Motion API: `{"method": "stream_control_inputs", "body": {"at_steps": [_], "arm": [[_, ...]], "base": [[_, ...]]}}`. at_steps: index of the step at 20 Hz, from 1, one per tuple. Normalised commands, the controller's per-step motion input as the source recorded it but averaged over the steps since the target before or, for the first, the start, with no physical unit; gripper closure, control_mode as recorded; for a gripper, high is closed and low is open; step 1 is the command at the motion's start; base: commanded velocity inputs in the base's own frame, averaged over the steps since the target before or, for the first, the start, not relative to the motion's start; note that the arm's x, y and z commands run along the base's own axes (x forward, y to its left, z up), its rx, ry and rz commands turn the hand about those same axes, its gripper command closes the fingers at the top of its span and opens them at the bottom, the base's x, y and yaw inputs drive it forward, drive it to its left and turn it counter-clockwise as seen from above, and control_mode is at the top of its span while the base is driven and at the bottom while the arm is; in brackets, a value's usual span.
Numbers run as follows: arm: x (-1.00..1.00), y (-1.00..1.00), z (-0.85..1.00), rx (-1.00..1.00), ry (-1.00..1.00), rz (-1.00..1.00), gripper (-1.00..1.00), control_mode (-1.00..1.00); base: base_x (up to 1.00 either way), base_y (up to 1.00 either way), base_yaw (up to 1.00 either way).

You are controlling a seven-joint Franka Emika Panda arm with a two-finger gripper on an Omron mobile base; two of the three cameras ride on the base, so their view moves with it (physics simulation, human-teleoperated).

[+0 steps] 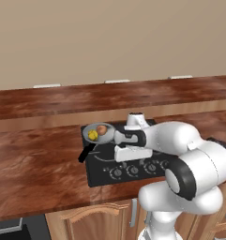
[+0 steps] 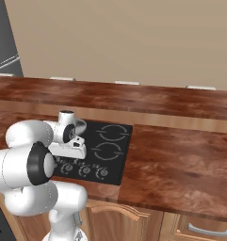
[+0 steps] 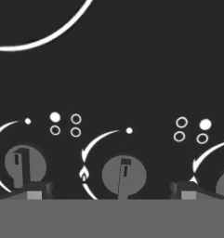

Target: Put the lemon and onion in the pan. Then turn on the rear left burner and set the heat to medium.

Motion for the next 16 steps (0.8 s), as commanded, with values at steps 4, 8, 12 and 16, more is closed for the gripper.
{"method": "stream_control_inputs", "body": {"at_steps": [4, 8, 12, 16], "arm": [[-0.14, 0.00, -0.20, 0.00, 0.00, 0.00, -1.00, -1.00], [-0.03, -0.02, -0.09, 0.00, 0.00, 0.00, -1.00, -1.00], [0.01, -0.18, 0.00, 0.00, 0.00, -0.02, -1.00, -1.00], [0.06, -0.18, 0.00, 0.00, 0.00, -0.04, -1.00, -1.00]], "base": [[0.00, 0.00, 0.00], [0.00, 0.00, 0.00], [0.00, 0.00, 0.00], [0.00, 0.00, 0.00]]}}
